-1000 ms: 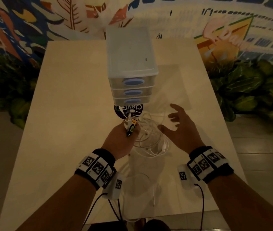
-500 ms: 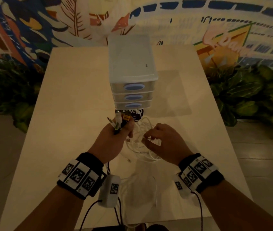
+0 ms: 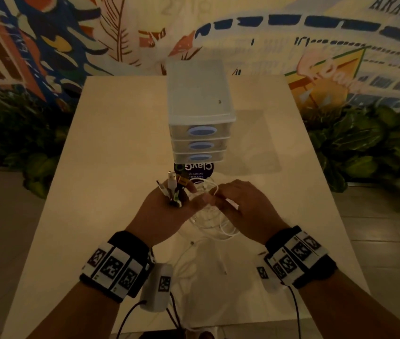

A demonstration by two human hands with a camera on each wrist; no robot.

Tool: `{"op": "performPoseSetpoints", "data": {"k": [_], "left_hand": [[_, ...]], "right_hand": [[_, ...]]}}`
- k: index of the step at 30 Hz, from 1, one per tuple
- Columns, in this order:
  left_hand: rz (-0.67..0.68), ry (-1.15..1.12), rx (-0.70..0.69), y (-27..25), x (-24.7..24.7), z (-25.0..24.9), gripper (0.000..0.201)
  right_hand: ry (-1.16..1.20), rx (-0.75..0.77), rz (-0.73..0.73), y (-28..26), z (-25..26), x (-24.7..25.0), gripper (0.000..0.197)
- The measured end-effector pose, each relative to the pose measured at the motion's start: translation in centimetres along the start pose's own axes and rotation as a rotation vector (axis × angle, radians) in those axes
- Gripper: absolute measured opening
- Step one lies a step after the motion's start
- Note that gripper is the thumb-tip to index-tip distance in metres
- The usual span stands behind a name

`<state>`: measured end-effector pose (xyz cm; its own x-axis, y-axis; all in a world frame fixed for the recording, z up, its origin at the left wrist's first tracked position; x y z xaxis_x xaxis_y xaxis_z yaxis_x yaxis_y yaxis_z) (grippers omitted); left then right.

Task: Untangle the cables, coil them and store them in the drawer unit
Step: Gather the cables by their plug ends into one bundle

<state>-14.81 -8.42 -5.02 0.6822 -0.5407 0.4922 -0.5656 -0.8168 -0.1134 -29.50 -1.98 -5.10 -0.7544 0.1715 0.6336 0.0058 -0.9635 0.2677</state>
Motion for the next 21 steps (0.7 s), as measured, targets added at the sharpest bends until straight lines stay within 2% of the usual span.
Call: {"op": "performPoseSetpoints", "data": {"k": [3,8,12,17,21], "left_hand": [[-0.019,-0.091,0.003,0.0,-0.2,-0.8,0.052],[-0.02,0.128,-0.054,-0.1,-0.6,-1.5,0.033],[-0.124,0.161,-0.038,-0.4,1.1,-1.7,0.046],[-0.236,-0.065,0.037,-0.4,4.1,-0.9,0.051],[-0.268,-0.221,0.051,-0.5,5.4,-0.9,0.042]], "right_hand": [[0.015,0.058,0.081,0.4,1.3,-1.3,0.026],[0.017,0.074,0.093,0.4,2.2,-2.5,0.029],[0.048,-0.003,0.128,0.2,1.0,-3.2,0.03],[-0.014,-0.134,0.212,-1.4,-3.4,-4.5,0.032],[0.033,-0.22,0.147,-2.0,-4.9,-3.2,0.038]]}}
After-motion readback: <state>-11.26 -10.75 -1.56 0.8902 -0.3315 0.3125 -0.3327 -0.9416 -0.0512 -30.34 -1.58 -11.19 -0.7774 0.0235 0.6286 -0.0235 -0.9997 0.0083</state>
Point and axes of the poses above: each hand's wrist, its own y-axis towards the middle knuckle, its own x-axis out of the back of the hand, z = x × y, the point moved 10 cm from there along y, towards the middle knuckle, and after that the axes turned 11 degrees about y, right-handed, at the moved point
